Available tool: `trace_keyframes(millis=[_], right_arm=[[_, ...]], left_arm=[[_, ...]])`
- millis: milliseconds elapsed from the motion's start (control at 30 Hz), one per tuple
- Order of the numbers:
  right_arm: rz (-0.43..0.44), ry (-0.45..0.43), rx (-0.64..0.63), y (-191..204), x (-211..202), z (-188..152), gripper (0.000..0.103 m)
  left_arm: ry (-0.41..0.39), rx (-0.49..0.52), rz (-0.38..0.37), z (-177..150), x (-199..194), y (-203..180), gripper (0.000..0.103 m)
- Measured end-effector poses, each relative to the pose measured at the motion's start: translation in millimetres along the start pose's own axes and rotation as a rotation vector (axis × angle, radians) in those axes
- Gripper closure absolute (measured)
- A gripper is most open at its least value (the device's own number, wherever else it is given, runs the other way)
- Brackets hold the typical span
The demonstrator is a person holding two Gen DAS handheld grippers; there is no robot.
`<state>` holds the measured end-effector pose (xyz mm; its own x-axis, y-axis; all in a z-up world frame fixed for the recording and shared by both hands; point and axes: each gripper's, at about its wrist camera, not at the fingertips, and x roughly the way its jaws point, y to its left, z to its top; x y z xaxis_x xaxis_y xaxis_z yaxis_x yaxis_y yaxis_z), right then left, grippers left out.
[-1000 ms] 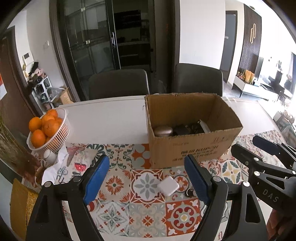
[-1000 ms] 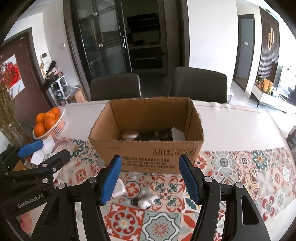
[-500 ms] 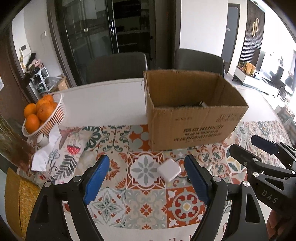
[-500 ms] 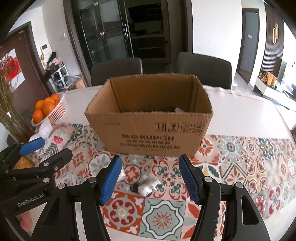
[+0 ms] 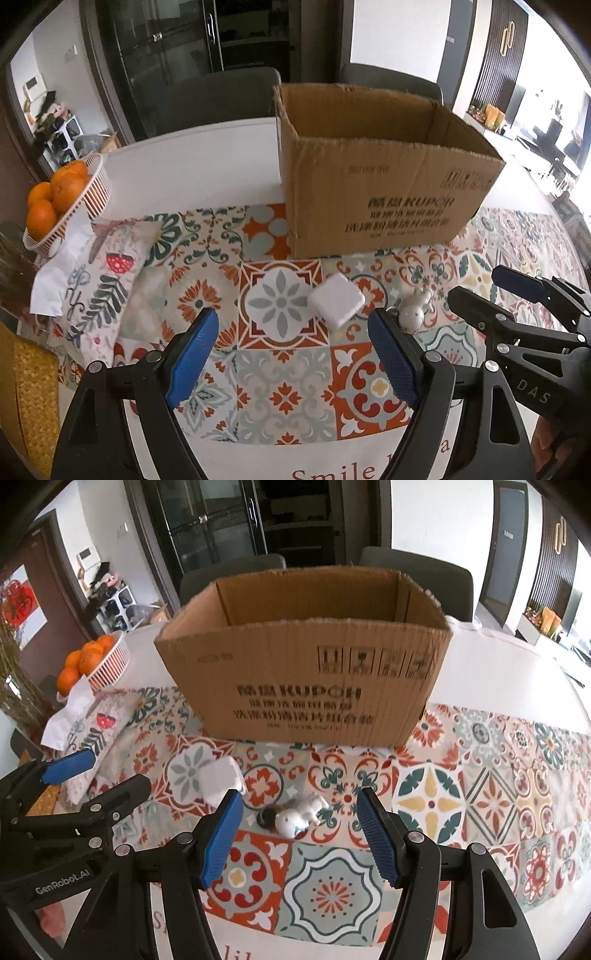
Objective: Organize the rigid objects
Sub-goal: 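Reach the left tool to the white square adapter while the right tool reaches the white figurine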
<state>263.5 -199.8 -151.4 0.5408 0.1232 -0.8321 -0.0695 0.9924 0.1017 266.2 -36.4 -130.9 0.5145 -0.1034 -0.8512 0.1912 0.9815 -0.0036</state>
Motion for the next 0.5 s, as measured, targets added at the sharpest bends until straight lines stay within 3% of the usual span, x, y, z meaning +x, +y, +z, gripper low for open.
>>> trace_keyframes(millis=[500], right_arm=[[0.024, 0.105, -0.026, 1, 41, -18, 0.038]], left_arm=[[0.072, 0.102, -0.022, -14, 37, -8, 0.020]])
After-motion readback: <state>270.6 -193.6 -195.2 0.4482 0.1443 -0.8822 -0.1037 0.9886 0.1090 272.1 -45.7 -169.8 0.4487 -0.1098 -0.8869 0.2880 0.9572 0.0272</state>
